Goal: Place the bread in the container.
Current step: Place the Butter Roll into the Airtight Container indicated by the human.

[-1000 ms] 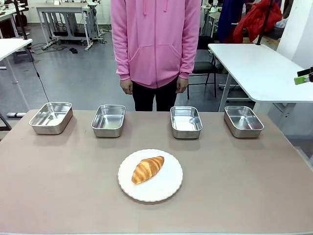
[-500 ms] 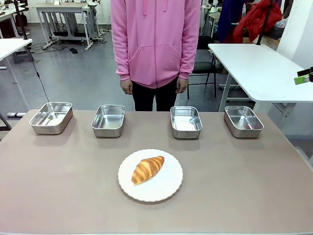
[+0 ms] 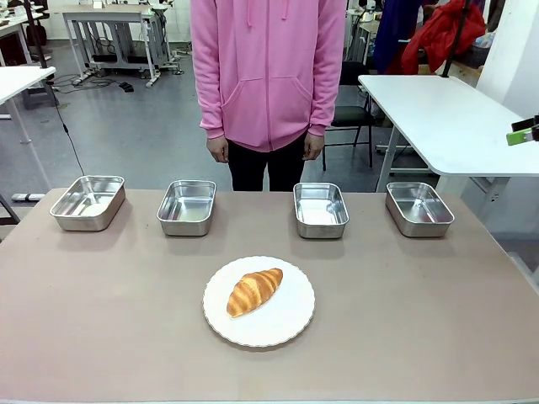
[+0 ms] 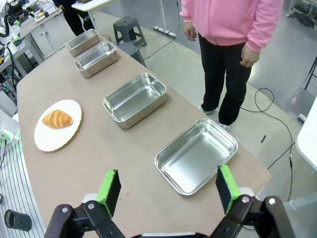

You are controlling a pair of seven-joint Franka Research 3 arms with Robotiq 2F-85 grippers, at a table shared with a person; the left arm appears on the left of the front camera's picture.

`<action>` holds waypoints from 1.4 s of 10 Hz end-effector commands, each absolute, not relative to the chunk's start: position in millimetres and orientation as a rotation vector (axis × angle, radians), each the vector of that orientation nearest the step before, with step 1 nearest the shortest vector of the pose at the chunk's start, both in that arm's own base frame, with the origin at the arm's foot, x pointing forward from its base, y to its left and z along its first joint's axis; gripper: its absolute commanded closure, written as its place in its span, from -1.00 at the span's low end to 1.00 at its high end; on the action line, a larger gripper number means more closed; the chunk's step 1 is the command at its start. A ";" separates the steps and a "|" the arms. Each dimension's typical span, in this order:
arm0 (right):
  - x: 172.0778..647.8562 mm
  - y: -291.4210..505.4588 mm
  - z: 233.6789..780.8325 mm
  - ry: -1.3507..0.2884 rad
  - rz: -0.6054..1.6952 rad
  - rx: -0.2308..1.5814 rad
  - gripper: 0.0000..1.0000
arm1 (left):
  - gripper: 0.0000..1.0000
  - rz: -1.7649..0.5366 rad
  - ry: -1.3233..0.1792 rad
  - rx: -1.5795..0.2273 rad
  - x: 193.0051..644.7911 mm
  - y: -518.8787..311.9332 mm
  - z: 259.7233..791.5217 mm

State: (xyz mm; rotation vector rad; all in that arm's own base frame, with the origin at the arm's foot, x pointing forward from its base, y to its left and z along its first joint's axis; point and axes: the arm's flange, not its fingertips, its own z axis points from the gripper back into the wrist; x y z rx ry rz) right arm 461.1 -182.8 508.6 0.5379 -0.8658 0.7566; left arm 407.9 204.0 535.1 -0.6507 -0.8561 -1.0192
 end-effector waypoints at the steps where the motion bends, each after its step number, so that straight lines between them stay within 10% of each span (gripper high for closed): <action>1: 461.2 -181.3 507.8 -0.869 0.756 0.535 -1.00 | -1.00 -1.032 -0.867 -0.644 406.9 205.5 535.4; 14: 461.2 -181.3 507.8 -0.869 0.756 0.535 -1.00 | -1.00 -1.032 -0.867 -0.644 406.9 205.5 535.4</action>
